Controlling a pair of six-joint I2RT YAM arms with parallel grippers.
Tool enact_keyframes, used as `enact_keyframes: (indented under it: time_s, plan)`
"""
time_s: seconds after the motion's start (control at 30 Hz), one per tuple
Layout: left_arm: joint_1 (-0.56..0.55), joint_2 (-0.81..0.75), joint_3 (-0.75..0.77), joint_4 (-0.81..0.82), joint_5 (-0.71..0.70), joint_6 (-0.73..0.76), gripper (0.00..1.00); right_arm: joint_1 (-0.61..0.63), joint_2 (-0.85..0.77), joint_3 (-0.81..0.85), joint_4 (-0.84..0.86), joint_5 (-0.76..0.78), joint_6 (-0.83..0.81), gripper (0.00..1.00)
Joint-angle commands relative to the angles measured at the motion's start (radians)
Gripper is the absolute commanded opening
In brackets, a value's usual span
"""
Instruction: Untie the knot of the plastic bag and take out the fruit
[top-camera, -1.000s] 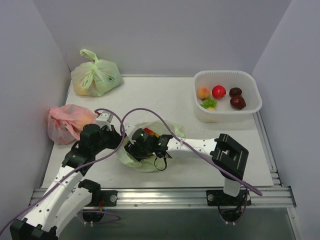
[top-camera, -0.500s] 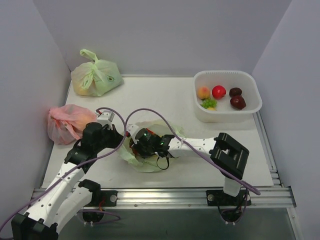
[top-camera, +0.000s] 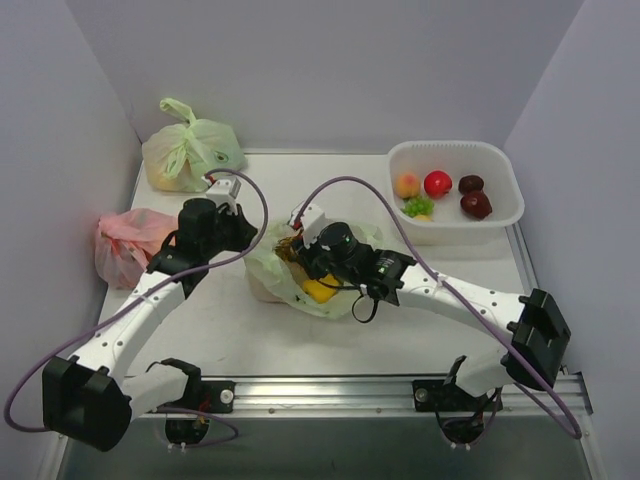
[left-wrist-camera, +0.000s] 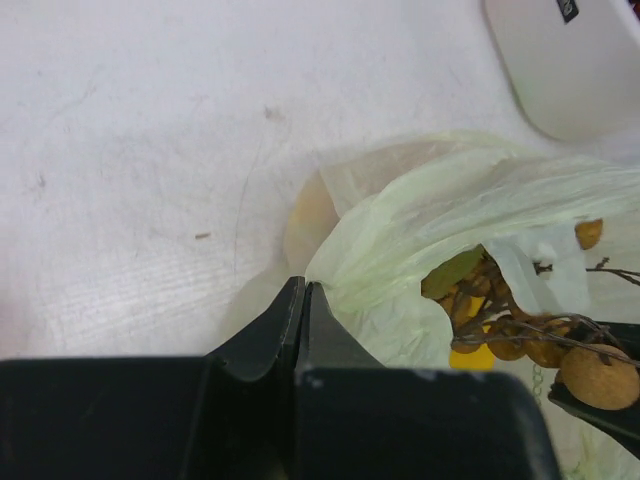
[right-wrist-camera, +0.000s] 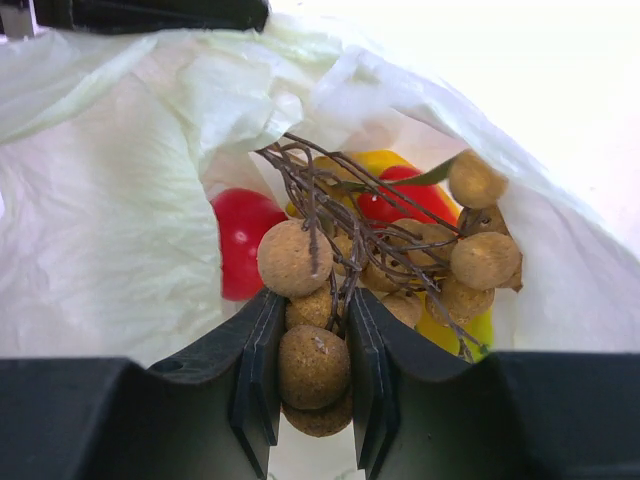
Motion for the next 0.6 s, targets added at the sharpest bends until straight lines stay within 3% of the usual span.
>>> enact_keyframes:
  time_s: [0.0,0.17,0.4,0.57]
  plan:
    - [0.019,0.043,0.071,0.113,0.023,0.025,0.0,-0.028,-0.075,-0.019,-0.012,0.059,-0.015,0.0]
    - [0.063,0.015,0.021,0.139,0.05,0.004,0.0,-0.054,-0.14,-0.025,-0.055,0.084,-0.045,0.0]
    - [0.066,-0.058,0.005,0.107,-0.016,0.043,0.0,-0.065,-0.169,-0.088,-0.089,0.147,-0.023,0.0]
    - [0.066,-0.072,-0.007,0.103,-0.017,0.047,0.0,-0.062,-0.213,-0.053,-0.129,0.106,0.026,0.0]
